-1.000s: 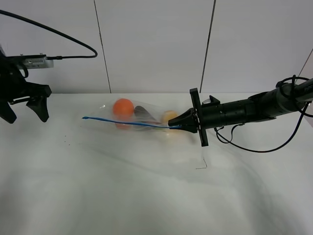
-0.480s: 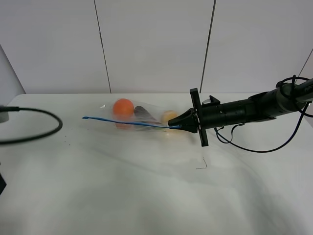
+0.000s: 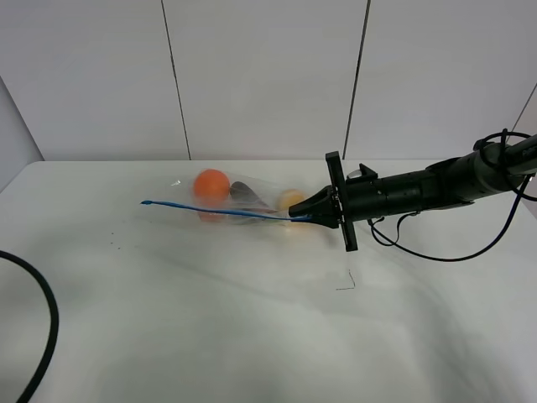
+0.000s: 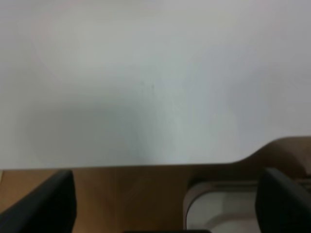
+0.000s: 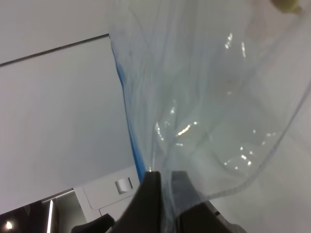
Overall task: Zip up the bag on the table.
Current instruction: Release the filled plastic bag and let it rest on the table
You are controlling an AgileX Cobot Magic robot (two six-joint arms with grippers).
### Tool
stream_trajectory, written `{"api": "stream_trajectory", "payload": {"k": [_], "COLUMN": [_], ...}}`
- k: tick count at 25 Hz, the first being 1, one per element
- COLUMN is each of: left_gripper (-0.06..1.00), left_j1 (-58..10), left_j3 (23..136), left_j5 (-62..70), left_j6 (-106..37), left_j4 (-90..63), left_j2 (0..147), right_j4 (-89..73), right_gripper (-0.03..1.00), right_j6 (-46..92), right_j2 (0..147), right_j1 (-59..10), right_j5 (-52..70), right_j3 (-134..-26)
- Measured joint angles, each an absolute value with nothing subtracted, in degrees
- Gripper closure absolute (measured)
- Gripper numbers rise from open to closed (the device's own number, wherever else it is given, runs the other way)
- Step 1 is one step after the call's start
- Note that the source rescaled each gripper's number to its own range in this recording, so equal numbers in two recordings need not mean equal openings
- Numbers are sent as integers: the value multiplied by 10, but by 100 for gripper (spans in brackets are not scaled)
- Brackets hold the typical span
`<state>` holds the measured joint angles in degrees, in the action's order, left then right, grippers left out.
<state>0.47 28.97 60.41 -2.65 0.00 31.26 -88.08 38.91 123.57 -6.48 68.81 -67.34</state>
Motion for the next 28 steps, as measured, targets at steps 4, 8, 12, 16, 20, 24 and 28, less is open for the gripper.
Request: {"api": "stream_trajectory", "payload": {"k": [4, 8, 12, 16, 20, 24, 28], "left_gripper": [-6, -6, -6, -6, -6, -6, -6], "left_j1": [5, 5, 5, 5, 5, 5, 5], "left_j3": [290, 290, 290, 290, 290, 288, 287], "left_j5": [605, 605, 605, 605, 605, 606, 606], "left_j6": [-26, -27, -27, -27, -27, -27, -27], "left_j4": [0, 0, 0, 0, 0, 0, 0], "left_j2": [274, 247, 214, 170, 119, 72, 24], "right_j4": [-881, -881, -881, -880, -880, -880, -880], "right_gripper": [97, 97, 97, 97, 97, 97, 97], "right_j6": [389, 389, 389, 389, 389, 389, 389], "right_j2": [1236, 1236, 1236, 1236, 1236, 1236, 1236], "right_j1": [-65, -65, -65, -65, -65, -65, -65], "right_j5": [688, 688, 688, 688, 688, 688, 688], "right_j3": [-673, -673, -673, -673, -673, -673, -673]}}
